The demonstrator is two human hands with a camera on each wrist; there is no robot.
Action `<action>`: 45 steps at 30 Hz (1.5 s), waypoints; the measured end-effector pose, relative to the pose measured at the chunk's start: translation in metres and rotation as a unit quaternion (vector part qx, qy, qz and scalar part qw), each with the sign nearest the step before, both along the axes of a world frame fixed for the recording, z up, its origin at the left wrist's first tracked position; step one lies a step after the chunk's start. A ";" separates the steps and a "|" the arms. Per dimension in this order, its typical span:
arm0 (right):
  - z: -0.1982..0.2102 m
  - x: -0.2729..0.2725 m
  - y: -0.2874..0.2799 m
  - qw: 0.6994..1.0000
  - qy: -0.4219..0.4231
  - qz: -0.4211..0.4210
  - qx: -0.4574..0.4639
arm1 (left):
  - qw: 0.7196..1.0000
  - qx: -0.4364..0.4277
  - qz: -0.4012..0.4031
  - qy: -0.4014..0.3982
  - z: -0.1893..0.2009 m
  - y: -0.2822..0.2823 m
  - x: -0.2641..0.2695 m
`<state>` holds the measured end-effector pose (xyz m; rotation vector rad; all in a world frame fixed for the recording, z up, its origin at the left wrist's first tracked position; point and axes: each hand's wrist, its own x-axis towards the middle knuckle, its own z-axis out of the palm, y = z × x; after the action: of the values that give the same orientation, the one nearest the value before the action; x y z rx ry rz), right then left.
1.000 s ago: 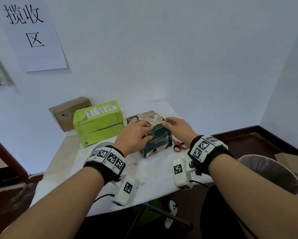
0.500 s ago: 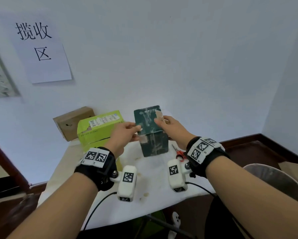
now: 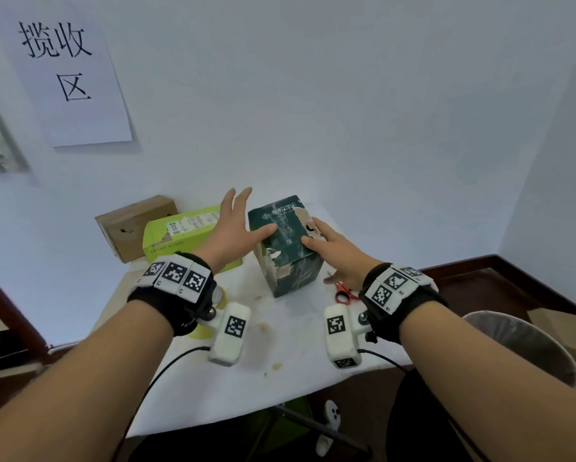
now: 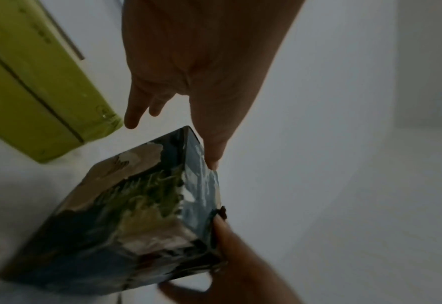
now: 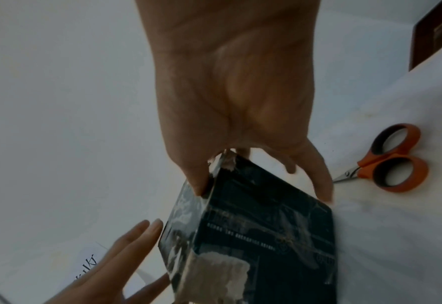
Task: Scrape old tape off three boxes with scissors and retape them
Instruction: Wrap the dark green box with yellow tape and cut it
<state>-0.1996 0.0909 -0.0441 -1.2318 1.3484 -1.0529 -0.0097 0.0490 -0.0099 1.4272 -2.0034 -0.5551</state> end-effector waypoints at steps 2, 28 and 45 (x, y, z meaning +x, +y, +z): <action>-0.002 0.000 0.001 0.999 -0.023 0.022 0.011 | 0.996 0.072 -0.017 0.053 0.004 -0.004 0.000; 0.001 -0.016 -0.041 0.978 0.072 -0.136 -0.140 | 0.954 -0.108 -0.134 -0.245 -0.015 -0.012 -0.014; -0.050 -0.050 -0.027 0.826 0.527 0.015 0.199 | 0.964 -0.102 -0.132 -0.206 -0.017 -0.019 -0.011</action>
<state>-0.2499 0.0634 -0.0939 -1.5420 2.2064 0.0743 -0.0208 0.0302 -0.0271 1.2299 -2.5200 -0.1546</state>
